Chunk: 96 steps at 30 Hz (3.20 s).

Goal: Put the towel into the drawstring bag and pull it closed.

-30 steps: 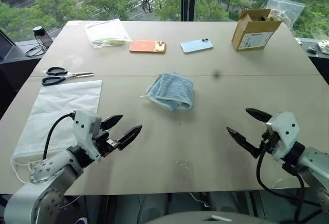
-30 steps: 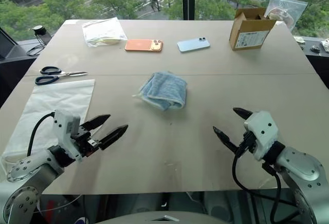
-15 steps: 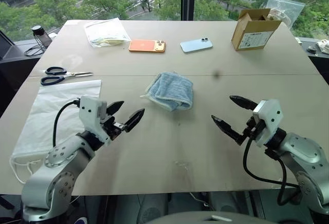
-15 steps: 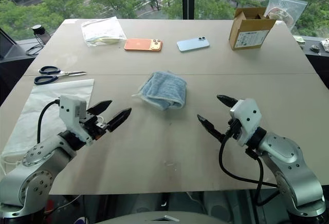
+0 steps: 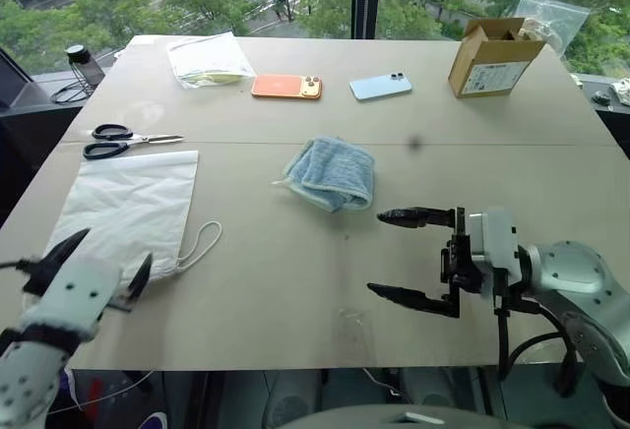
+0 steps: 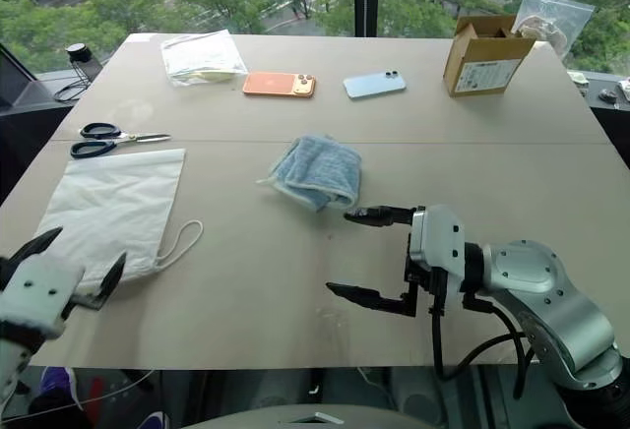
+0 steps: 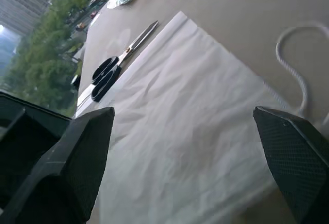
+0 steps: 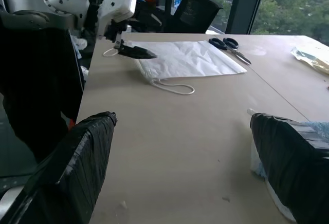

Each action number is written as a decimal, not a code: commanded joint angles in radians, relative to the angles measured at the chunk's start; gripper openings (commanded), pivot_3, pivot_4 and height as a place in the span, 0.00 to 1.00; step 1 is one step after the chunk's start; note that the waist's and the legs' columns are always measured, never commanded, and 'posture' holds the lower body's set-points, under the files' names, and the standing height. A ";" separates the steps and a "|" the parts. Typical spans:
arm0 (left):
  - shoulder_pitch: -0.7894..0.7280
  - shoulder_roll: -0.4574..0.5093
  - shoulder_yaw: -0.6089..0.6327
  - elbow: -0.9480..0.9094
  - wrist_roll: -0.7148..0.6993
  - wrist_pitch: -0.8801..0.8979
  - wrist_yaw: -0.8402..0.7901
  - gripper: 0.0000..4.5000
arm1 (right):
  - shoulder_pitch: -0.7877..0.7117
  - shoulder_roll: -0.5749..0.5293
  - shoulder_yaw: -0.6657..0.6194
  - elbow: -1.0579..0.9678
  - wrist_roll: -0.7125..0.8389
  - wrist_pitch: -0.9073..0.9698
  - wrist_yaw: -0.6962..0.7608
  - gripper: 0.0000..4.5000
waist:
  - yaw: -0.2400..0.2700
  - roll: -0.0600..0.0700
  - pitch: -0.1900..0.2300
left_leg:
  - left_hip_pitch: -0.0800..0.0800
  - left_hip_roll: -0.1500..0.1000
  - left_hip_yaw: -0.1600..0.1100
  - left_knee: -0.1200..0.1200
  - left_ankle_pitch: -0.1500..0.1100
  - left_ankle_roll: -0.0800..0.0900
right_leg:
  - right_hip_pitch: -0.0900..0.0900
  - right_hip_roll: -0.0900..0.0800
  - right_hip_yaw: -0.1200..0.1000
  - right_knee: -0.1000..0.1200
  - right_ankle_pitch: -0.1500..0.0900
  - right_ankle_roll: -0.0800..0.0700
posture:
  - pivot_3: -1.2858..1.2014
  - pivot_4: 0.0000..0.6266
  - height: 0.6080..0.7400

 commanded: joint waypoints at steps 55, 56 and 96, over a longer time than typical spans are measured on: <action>-0.055 0.153 -0.039 0.398 0.381 -0.407 0.278 0.99 | -0.033 0.068 0.043 0.132 -0.075 -0.163 0.036 1.00 | -0.008 -0.002 -0.003 | 0.001 0.000 0.003 -0.001 0.000 0.000 | -0.001 0.002 0.000 0.005 0.001 0.001 | 0.52 0.24 1.00; -0.065 0.153 -0.044 0.401 0.381 -0.398 0.280 0.99 | -0.034 0.068 0.042 0.133 -0.076 -0.164 0.036 1.00 | -0.008 -0.002 -0.003 | 0.001 0.000 0.003 -0.001 0.000 0.000 | -0.001 0.002 -0.001 0.005 0.001 0.001 | 0.52 0.24 1.00; -0.779 0.111 -0.192 -0.036 -0.947 1.492 -0.026 0.01 | -0.225 0.128 0.093 0.246 -0.218 0.152 -0.208 1.00 | -0.010 0.002 0.000 | 0.002 -0.002 -0.005 0.008 0.000 0.000 | 0.004 0.006 -0.005 0.009 0.003 0.004 | 0.52 0.24 1.00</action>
